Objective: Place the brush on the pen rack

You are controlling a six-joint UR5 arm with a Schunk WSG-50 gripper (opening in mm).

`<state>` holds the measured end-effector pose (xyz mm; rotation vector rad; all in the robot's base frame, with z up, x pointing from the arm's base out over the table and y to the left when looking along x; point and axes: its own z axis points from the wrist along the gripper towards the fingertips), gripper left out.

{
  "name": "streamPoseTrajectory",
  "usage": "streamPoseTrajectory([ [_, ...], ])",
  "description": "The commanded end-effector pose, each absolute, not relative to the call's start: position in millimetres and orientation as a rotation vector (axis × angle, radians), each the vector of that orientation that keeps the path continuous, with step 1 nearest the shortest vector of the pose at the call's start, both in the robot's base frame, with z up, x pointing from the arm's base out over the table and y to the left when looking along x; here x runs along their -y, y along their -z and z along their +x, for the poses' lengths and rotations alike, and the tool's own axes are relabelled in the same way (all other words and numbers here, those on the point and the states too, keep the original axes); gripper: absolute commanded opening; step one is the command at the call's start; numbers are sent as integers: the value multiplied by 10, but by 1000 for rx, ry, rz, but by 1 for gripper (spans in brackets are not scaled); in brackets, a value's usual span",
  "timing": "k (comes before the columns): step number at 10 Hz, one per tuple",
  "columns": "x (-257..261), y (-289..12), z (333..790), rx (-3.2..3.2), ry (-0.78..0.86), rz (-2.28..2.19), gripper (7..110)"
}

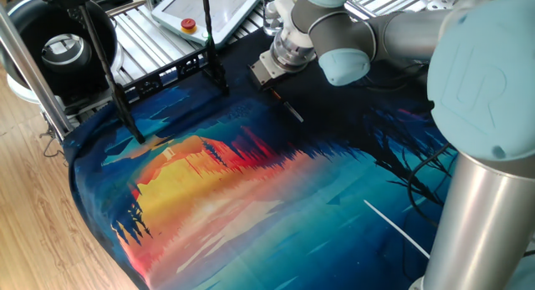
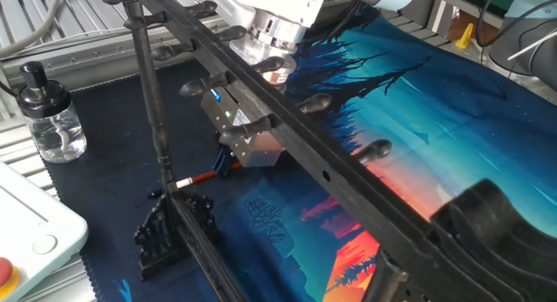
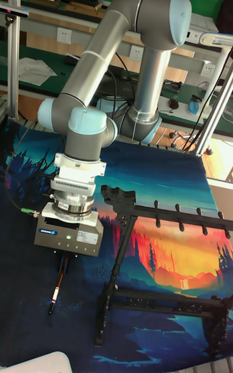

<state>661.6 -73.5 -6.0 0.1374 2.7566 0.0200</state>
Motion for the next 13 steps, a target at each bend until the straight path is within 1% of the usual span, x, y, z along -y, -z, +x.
streamPoseTrajectory([
  [1,694,-85,6651,-2763,-53,162,7],
  [3,671,-213,6664,-2764,-86,152,7],
  [5,623,-426,6660,-2763,-134,134,7],
  [7,582,-726,6616,-2767,-148,141,7],
  [11,480,-1331,6318,-2779,-227,102,7],
  [13,401,-1608,6339,-2706,-259,84,7],
])
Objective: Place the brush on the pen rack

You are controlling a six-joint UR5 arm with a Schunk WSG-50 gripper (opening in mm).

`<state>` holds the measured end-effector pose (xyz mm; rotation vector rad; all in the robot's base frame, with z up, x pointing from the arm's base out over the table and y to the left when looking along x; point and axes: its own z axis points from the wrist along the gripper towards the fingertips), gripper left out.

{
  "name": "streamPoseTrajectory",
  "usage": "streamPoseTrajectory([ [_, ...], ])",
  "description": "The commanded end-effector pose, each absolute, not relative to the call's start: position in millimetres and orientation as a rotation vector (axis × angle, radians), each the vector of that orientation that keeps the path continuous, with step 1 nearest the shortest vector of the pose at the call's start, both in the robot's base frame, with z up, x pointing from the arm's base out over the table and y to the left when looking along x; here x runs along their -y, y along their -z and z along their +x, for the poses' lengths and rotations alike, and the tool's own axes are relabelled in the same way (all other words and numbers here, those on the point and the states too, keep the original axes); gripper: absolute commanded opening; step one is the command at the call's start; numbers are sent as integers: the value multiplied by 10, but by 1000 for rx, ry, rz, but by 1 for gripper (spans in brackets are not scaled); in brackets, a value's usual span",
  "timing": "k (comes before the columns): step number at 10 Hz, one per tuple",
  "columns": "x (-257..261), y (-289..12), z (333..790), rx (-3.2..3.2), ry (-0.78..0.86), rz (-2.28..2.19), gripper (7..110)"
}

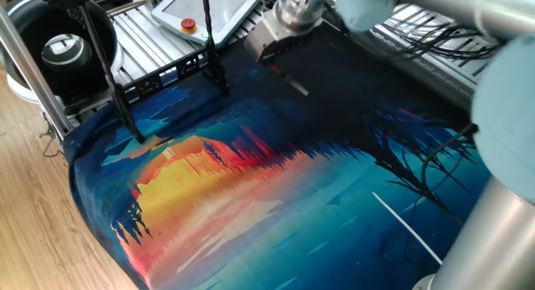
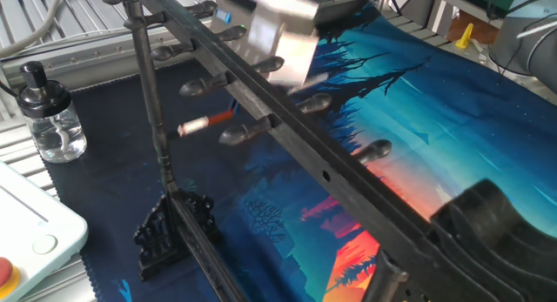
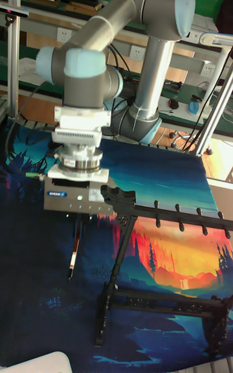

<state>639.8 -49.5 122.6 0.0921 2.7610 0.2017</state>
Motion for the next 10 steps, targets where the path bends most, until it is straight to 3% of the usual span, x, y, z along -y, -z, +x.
streamPoseTrajectory([
  [1,352,-1718,6256,-2709,-258,87,7],
  [4,92,-2021,6152,-2694,-283,128,7],
  [6,-241,-2344,6303,-2580,-388,127,7],
  [10,-642,-2615,6237,-2527,-435,44,7],
])
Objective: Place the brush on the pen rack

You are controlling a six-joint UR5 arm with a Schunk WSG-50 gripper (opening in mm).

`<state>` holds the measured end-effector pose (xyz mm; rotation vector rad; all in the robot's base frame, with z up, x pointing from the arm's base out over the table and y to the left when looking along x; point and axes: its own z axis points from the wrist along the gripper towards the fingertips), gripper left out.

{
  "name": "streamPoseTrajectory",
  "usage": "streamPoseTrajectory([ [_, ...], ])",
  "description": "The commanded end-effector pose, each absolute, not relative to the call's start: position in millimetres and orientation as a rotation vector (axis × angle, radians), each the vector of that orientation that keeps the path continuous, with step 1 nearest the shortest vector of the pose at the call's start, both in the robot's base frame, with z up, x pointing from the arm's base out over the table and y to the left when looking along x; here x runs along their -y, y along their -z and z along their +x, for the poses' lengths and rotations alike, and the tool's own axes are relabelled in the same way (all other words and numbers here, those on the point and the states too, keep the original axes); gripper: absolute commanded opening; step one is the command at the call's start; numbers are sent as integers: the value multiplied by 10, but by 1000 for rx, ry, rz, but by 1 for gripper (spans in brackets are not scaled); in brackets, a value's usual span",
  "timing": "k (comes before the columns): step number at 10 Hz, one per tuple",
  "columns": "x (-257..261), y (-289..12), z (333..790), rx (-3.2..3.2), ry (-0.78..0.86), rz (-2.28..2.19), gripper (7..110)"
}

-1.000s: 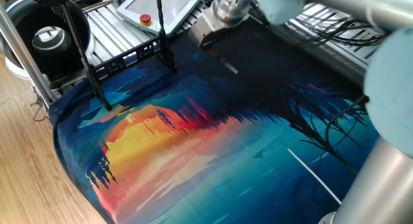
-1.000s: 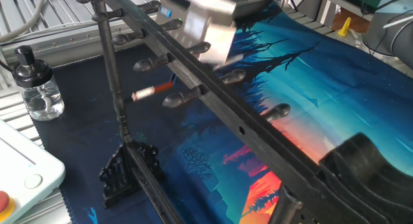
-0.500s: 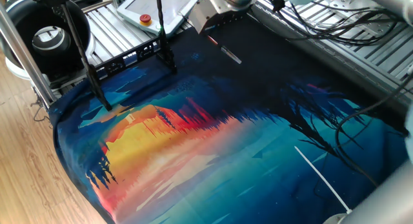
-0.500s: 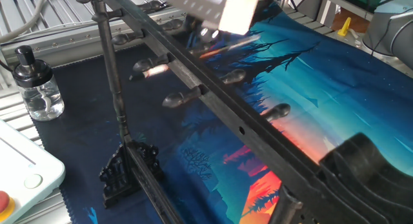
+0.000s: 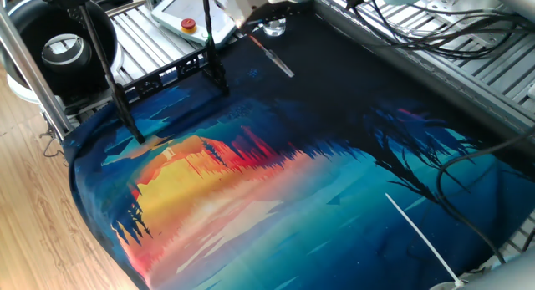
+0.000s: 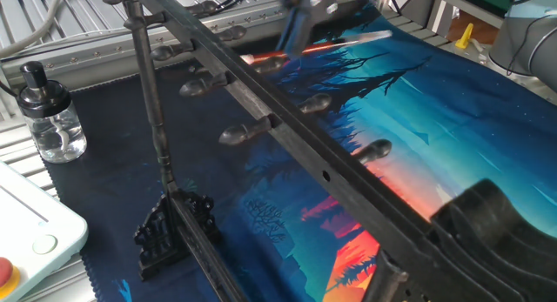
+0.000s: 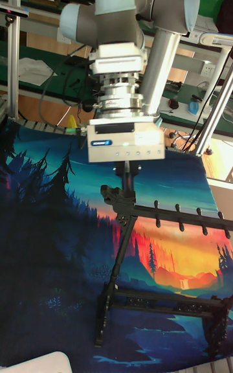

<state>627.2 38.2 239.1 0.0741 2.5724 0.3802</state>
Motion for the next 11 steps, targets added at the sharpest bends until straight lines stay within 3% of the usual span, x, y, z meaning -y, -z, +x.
streamPoseTrajectory([
  [1,-679,-2624,6221,-2524,-456,20,7],
  [5,-896,-2820,6286,-2430,-558,-47,7],
  [9,-946,-2833,6320,-2418,-573,-114,7],
  [11,-818,-2755,6372,-2426,-465,-200,7],
])
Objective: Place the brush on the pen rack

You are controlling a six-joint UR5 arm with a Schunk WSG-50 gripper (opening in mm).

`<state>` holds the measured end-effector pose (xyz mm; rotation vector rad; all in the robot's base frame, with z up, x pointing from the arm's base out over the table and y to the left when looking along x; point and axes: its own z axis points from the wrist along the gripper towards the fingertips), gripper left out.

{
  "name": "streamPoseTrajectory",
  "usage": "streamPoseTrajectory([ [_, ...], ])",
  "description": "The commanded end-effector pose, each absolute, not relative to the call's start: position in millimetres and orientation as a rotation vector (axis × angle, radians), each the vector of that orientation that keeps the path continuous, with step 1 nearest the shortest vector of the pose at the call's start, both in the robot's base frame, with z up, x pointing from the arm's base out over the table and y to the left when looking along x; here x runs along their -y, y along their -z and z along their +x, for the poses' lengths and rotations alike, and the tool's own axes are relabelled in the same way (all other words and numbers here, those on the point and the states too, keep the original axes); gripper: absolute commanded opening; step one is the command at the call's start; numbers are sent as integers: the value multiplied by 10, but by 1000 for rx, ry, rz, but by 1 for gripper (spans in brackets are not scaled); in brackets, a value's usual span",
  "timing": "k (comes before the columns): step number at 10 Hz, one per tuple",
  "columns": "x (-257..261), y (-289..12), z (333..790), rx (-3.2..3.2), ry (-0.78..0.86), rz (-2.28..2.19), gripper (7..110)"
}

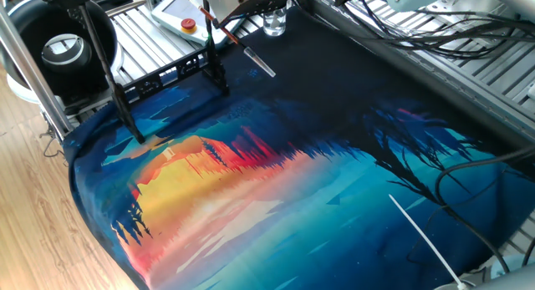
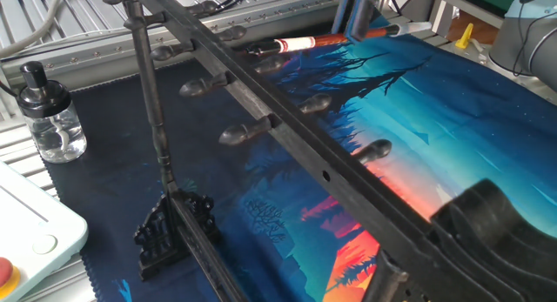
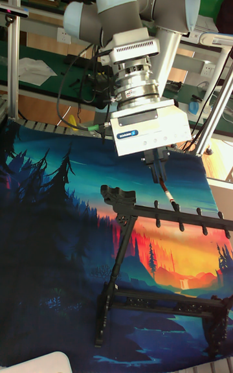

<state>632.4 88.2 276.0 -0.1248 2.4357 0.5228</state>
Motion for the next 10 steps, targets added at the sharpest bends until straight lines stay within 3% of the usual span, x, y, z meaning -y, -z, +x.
streamPoseTrajectory([
  [1,-869,-2771,6363,-2411,-463,-225,7],
  [4,-1112,-3166,6507,-2225,-582,-256,7],
  [7,-1195,-3299,6568,-2168,-608,-256,7],
  [10,-1146,-3230,6579,-2204,-582,-204,7],
])
